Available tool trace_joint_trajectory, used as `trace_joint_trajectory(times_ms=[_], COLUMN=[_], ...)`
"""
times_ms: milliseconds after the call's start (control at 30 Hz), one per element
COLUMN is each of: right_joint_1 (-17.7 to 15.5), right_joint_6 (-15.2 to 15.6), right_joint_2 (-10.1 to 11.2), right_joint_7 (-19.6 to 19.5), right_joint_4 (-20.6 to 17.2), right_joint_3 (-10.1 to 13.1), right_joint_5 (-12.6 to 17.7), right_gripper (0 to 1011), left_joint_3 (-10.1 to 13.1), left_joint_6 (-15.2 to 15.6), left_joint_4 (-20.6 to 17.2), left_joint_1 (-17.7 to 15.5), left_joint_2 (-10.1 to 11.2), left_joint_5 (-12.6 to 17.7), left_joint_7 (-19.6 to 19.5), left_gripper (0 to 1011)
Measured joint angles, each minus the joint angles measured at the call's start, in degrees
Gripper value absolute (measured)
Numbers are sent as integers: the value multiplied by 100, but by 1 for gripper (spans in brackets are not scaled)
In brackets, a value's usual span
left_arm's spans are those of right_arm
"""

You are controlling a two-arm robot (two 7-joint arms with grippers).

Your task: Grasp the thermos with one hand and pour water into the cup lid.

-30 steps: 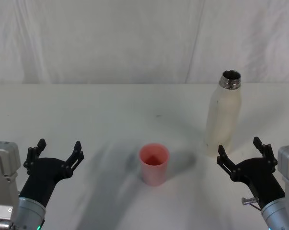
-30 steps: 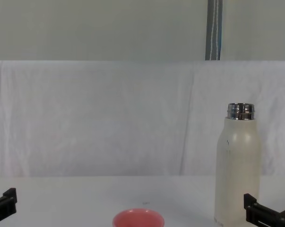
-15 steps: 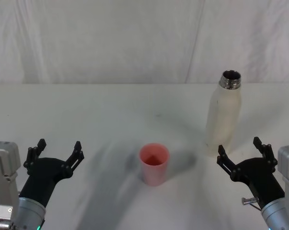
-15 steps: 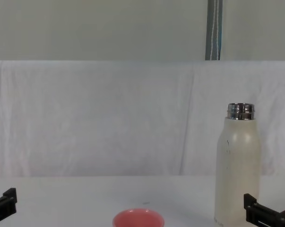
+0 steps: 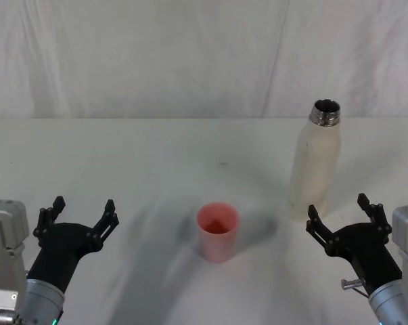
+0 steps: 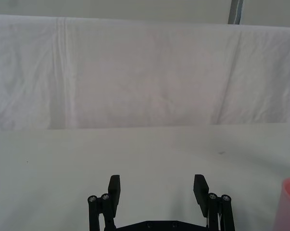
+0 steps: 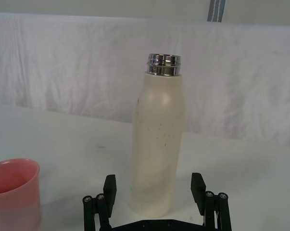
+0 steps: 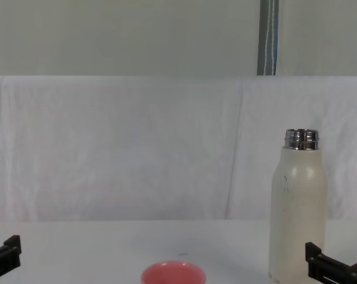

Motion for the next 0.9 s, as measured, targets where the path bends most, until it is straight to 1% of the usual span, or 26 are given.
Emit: trace_joint_trajectory(times_ms=[267, 567, 900], right_joint_1=[-3, -20, -22], right_joint_6=[-1, 13, 95], right_joint_2=[-28, -209, -319], right_joint_7=[32, 261, 476], right_joint_4=[0, 35, 18], right_joint_3=[25, 167, 346], right_joint_5=[-2, 9, 101], right_gripper=[1003, 1003, 1003], left_joint_3=[0, 0, 0], left_joint_6=[0, 0, 0], left_joint_4=[0, 0, 0], left_joint_1=[0, 0, 0], left_joint_2=[0, 0, 0], left_joint_5=[0, 0, 0], left_joint_7=[0, 0, 0], left_gripper=[1001, 1001, 1001])
